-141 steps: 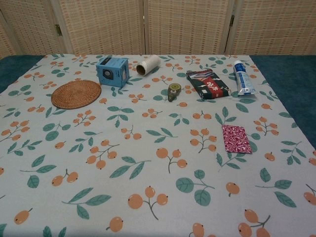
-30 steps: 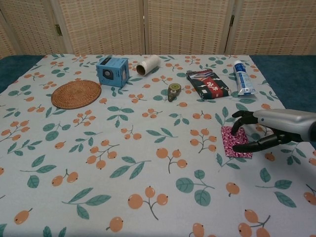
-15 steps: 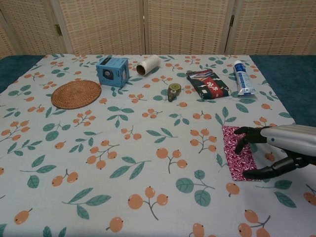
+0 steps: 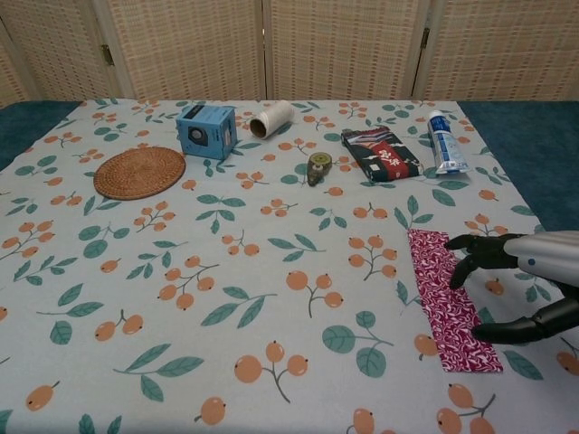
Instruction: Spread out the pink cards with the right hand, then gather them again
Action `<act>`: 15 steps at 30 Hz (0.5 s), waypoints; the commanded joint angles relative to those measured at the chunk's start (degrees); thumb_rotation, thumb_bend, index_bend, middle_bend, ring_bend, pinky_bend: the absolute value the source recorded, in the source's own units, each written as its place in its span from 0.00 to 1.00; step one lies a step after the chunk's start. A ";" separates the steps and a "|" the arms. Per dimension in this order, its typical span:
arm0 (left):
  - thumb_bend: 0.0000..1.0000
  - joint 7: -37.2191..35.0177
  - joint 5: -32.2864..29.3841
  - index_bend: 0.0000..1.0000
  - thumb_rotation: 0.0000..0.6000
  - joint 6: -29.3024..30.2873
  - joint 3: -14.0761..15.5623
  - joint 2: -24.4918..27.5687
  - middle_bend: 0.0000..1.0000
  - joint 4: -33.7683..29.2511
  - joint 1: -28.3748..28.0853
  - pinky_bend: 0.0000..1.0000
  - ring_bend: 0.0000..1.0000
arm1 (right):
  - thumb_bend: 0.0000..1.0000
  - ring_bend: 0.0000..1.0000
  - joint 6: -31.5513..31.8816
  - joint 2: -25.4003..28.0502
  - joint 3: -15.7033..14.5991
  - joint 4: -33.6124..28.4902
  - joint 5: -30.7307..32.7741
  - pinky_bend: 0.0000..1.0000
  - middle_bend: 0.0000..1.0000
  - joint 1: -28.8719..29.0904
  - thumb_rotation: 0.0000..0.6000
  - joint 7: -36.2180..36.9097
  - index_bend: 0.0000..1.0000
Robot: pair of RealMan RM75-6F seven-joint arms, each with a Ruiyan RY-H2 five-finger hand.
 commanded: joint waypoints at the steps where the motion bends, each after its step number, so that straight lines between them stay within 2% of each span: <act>1: 0.22 -0.01 -0.01 0.19 1.00 0.05 0.07 0.01 0.04 0.01 0.10 0.00 0.11 | 0.21 0.00 -0.06 -0.72 0.93 1.08 0.78 0.00 0.02 0.34 0.26 -0.08 0.23; 15: 0.22 -0.60 -0.28 0.19 1.00 0.58 0.21 0.26 0.04 0.30 0.75 0.00 0.11 | 0.21 0.00 -2.91 -4.90 2.79 3.25 3.63 0.00 0.02 2.98 0.26 -2.95 0.23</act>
